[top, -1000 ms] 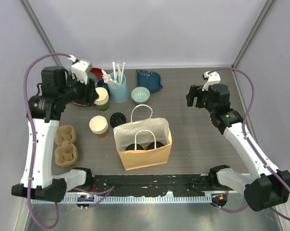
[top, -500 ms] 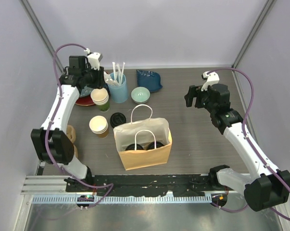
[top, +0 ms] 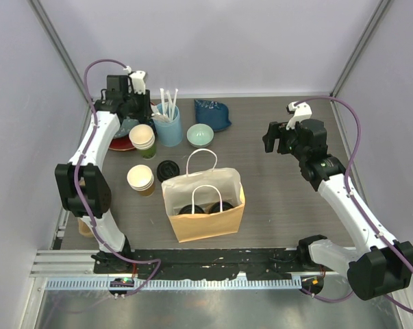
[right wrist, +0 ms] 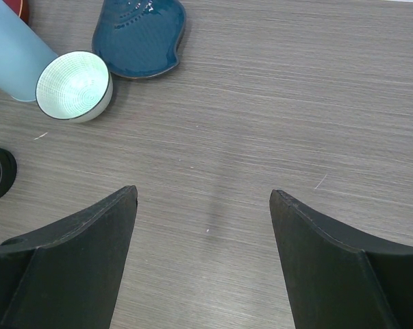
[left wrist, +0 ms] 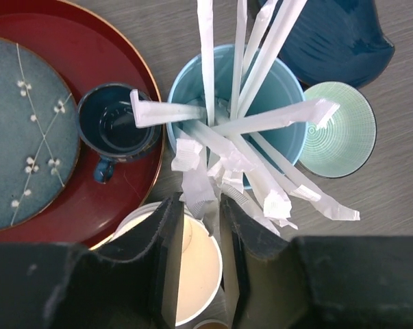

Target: Pack the takeout coffee

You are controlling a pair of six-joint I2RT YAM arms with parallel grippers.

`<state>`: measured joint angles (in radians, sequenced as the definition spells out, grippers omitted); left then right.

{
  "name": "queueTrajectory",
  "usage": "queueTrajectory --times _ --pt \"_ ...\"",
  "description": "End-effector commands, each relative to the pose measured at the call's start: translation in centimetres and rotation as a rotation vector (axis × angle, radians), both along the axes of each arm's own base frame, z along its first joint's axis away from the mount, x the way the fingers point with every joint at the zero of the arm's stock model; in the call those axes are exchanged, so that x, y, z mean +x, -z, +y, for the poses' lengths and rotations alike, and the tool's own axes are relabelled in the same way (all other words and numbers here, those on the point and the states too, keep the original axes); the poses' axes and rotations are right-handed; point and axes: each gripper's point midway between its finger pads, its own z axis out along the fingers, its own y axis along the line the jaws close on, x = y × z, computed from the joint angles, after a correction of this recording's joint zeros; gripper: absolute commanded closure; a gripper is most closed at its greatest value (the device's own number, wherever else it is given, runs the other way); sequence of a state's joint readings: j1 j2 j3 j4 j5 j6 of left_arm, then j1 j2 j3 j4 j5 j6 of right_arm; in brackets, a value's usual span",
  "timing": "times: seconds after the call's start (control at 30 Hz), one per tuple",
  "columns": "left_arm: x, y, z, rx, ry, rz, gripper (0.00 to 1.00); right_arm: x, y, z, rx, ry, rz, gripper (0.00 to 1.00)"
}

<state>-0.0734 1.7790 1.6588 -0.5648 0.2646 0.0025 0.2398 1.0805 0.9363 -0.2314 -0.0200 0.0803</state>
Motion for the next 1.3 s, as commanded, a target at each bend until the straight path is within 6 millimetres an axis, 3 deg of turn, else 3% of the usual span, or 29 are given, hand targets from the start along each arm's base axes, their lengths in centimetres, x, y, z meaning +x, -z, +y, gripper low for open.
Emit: queueTrajectory --times 0.0,0.1,0.33,0.53,0.7,1.07,1.27 --pt "1.5 -3.5 -0.5 -0.046 0.005 -0.102 0.72 0.7 -1.2 -0.2 -0.003 0.006 -0.054 0.17" --pt "1.3 -3.0 -0.6 -0.042 0.012 -0.078 0.80 0.6 -1.3 -0.1 -0.003 0.004 -0.056 0.17" --pt "1.1 -2.1 -0.7 -0.041 0.023 -0.035 0.83 0.5 -1.3 -0.1 -0.003 0.001 -0.054 0.17" --pt "0.5 -1.7 -0.7 -0.036 0.028 -0.005 0.74 0.5 -1.4 -0.1 -0.005 0.000 -0.056 0.17" --pt "0.2 -1.8 -0.7 -0.033 0.029 -0.003 0.75 0.5 -1.3 0.0 -0.003 -0.005 -0.050 0.17" --pt "-0.1 -2.0 -1.0 -0.051 0.040 0.022 1.00 0.5 -1.4 0.0 -0.004 -0.004 -0.053 0.17" --pt "-1.1 -4.1 -0.9 -0.047 0.044 -0.004 1.00 0.5 -1.5 0.0 -0.002 -0.007 -0.056 0.17"
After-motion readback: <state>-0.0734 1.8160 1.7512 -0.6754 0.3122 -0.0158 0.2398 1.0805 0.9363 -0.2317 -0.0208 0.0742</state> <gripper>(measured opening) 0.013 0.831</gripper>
